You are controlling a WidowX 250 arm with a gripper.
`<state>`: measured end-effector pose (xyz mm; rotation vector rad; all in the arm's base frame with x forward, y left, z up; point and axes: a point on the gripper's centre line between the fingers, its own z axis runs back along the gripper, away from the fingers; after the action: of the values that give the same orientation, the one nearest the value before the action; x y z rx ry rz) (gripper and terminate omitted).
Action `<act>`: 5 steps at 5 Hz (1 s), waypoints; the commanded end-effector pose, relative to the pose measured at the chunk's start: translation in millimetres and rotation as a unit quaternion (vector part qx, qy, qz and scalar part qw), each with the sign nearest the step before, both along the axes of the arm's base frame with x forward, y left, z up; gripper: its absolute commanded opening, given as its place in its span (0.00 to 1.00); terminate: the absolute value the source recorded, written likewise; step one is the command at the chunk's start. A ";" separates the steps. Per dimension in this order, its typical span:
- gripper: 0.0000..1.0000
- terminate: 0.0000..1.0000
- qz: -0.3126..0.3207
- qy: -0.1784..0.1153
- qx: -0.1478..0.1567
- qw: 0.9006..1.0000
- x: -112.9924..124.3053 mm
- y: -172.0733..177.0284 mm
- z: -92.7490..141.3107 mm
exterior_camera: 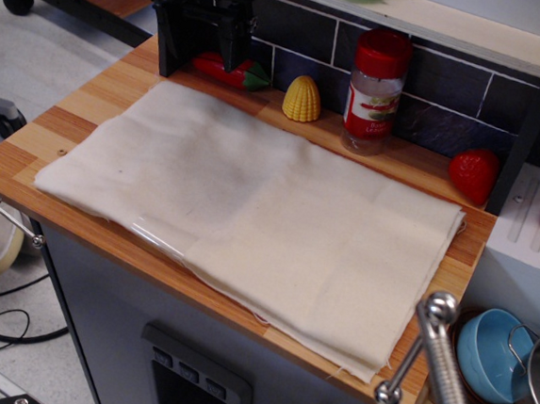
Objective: Fold cloth in half
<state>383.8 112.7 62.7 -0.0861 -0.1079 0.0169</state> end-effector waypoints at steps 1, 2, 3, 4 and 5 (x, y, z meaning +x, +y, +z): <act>1.00 0.00 0.000 0.000 0.000 1.000 0.0 0.0 0.0; 1.00 0.00 -0.020 0.009 -0.002 1.000 -22.9 4.8 1.5; 1.00 0.00 -0.036 0.010 -0.002 0.999 -41.2 14.3 1.8; 1.00 0.00 -0.056 -0.003 0.005 0.998 -61.0 33.7 -0.2; 1.00 0.00 -0.061 -0.022 0.019 0.998 -69.2 48.2 -12.9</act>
<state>306.0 159.9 23.1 -0.0919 -0.0927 -0.0991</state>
